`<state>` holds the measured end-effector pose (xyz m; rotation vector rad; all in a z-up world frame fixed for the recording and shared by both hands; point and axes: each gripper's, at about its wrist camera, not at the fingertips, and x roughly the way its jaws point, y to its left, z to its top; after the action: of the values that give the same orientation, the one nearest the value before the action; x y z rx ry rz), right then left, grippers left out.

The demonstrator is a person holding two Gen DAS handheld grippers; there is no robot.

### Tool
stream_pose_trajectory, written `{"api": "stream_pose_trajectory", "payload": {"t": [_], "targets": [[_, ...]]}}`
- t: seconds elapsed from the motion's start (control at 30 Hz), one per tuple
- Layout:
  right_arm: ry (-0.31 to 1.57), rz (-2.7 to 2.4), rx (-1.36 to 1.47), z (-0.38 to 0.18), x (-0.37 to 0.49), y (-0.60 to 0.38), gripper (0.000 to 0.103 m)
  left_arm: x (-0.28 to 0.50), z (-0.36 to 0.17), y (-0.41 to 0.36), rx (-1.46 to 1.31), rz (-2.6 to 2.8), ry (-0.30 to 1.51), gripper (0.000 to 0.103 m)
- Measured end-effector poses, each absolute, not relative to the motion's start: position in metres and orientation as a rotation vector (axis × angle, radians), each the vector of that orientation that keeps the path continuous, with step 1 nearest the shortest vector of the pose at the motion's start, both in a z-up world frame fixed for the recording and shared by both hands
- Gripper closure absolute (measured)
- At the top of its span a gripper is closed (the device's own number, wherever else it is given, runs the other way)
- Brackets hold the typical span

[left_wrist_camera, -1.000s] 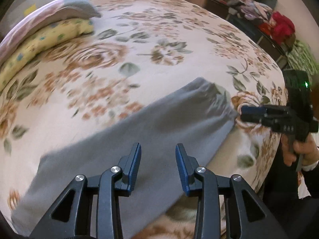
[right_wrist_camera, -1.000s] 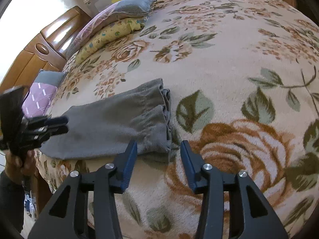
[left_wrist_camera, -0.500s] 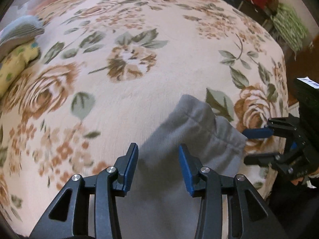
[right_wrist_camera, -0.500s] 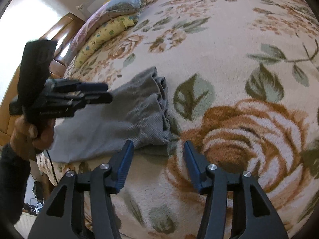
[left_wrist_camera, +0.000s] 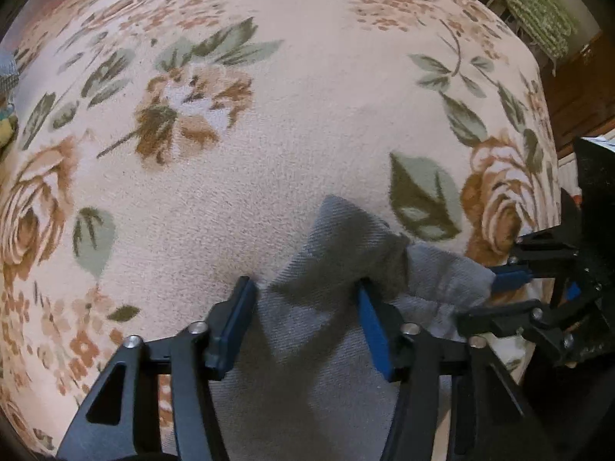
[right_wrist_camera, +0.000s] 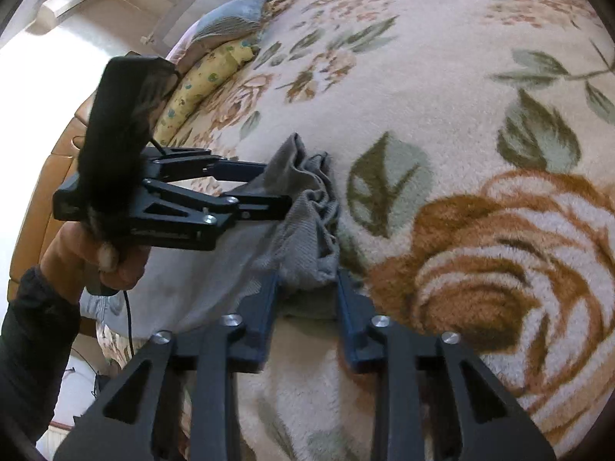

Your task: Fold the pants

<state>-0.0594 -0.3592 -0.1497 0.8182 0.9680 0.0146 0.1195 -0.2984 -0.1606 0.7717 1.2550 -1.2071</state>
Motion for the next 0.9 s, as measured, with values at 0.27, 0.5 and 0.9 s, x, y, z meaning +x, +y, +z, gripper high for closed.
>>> {"api": "stream_pose_trajectory", "payload": {"t": [0.27, 0.5, 0.9], "targets": [[0.879, 0.027, 0.878, -0.140, -0.078, -0.374, 0.089, 0.106, -0.152, -0.313, 0.751, -1.231, 1.265, 0.081], [0.816, -0.031, 0.914, -0.123, -0.103, -0.403, 0.096, 0.089, -0.138, -0.348, 0.723, -1.267, 1.222, 0.082], [0.842, 0.003, 0.857, -0.107, -0.097, -0.389, 0.096, 0.102, -0.129, -0.331, 0.762, -1.168, 1.217, 0.084]]}}
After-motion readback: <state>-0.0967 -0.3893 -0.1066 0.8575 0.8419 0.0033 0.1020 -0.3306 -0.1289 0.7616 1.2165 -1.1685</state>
